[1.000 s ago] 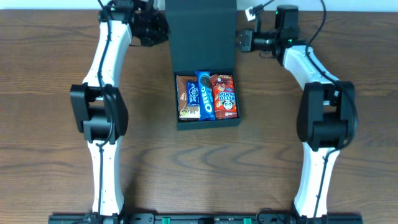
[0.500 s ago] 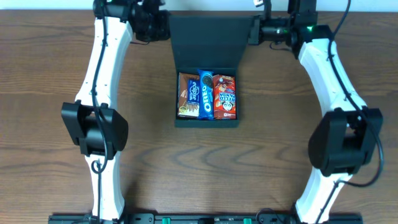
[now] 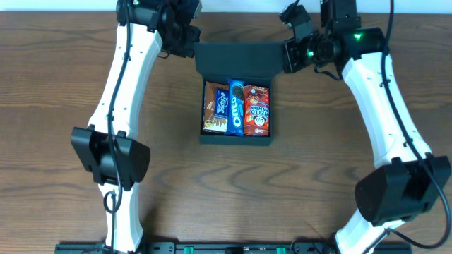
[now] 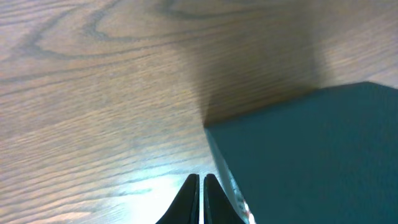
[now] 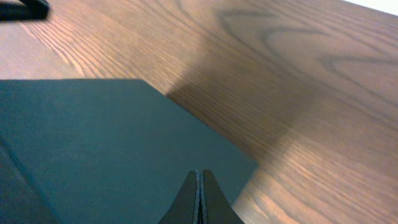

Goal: Pack container
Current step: 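Lift the lid forward with both grippers over the box, then lower the lid shut onto the box with both grippers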

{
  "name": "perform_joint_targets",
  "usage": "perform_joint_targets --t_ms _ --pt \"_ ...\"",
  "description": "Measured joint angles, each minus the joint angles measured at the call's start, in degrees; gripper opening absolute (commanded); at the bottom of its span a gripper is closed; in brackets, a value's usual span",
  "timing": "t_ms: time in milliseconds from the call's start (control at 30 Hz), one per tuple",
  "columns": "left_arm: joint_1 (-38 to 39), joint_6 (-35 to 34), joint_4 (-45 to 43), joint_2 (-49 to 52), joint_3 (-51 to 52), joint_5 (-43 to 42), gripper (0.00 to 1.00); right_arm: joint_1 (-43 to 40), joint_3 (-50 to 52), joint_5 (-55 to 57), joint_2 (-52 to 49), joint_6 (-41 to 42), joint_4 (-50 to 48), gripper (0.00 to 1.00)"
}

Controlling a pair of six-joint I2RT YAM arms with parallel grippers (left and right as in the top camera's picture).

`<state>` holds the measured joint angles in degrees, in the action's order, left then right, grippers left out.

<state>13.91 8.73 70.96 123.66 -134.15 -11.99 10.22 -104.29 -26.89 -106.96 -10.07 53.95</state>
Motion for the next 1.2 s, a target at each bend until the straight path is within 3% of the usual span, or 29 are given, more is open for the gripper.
perform_joint_targets --t_ms 333,867,1200 --pt "0.57 4.5 3.04 -0.79 0.0 0.44 0.06 0.9 0.0 4.02 0.63 -2.32 3.65 0.01" --pt "0.9 5.2 2.86 -1.84 0.0 1.57 0.06 -3.87 0.0 2.32 10.34 -7.54 11.08 0.01" --pt "1.16 5.79 3.65 -1.95 1.73 -7.74 0.06 -3.87 0.0 0.66 11.15 -8.63 18.08 0.02"
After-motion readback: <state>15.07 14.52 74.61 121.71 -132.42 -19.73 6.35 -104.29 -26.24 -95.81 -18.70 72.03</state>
